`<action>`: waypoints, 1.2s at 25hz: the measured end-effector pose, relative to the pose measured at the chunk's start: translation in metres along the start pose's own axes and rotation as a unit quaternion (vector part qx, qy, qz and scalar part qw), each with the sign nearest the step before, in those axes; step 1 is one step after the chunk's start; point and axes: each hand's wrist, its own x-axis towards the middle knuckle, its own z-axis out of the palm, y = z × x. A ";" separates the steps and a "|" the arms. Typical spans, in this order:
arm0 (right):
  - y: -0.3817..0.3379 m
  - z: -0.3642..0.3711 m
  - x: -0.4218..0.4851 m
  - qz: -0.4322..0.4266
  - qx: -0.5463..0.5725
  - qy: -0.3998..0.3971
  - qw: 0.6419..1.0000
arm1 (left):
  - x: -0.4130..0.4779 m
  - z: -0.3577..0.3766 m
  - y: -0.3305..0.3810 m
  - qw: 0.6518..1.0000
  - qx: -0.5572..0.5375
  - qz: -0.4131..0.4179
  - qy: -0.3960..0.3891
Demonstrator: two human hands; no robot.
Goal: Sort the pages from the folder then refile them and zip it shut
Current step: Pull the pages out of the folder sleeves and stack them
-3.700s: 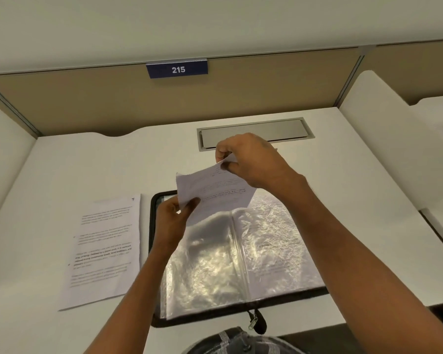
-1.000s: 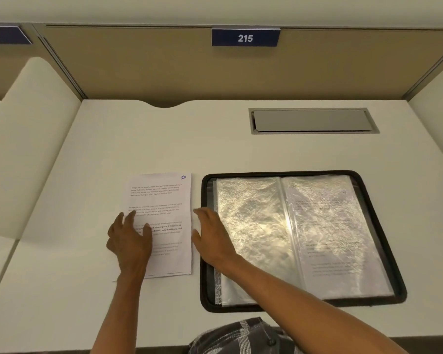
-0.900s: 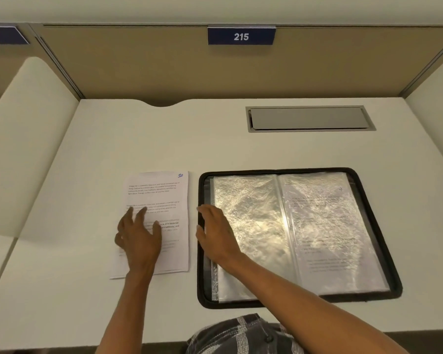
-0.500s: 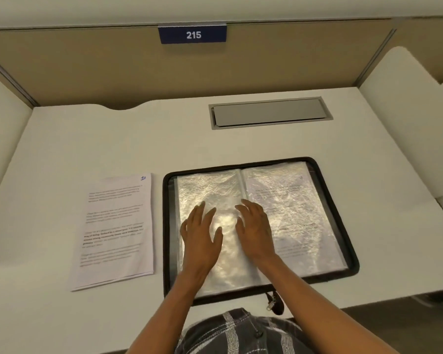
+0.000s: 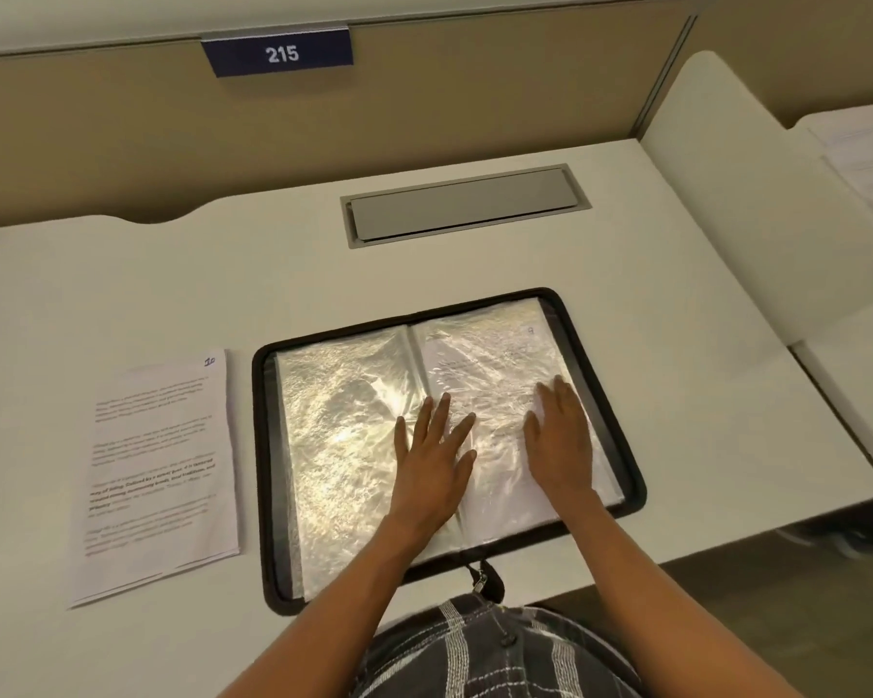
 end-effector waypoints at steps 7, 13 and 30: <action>0.019 -0.030 0.028 0.113 0.071 0.039 0.990 | -0.004 0.001 0.000 1.000 0.027 -0.014 0.000; 0.018 -0.048 0.037 0.139 0.046 0.043 0.988 | -0.004 0.001 0.001 1.000 0.024 -0.012 0.012; -0.132 -0.079 0.001 -0.025 0.156 -0.184 0.970 | 0.023 -0.105 0.011 0.808 -0.532 -0.237 0.086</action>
